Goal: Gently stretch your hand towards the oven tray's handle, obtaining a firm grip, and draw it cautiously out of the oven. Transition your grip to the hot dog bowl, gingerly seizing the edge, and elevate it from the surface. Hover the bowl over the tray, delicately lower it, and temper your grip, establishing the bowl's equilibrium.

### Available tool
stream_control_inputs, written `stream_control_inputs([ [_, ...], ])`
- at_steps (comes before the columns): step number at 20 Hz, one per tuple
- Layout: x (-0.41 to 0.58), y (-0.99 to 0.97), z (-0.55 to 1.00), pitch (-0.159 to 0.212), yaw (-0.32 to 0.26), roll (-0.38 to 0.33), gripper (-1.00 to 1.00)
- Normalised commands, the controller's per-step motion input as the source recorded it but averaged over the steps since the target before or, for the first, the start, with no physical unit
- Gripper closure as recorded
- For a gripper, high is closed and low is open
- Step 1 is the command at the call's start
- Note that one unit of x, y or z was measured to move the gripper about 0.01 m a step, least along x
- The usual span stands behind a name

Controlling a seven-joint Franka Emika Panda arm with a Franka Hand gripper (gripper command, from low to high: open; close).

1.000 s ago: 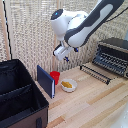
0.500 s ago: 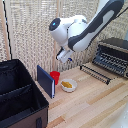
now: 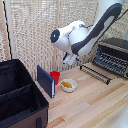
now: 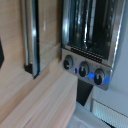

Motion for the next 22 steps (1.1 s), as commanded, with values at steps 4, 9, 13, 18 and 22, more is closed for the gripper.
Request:
stream_control_inputs([
  [4, 0.187, -0.59, -0.03, 0.0, 0.024, -0.183, -1.0],
  [9, 0.152, -0.63, 0.0, 0.006, 0.054, -0.098, -1.0],
  [13, 0.16, -0.62, 0.0, 0.0, -0.046, -0.047, -1.0],
  [18, 0.163, -0.54, -0.01, 0.0, -0.092, -0.061, -1.0],
  [22, 0.177, -0.52, -0.05, 0.0, -0.105, -0.063, -1.0],
])
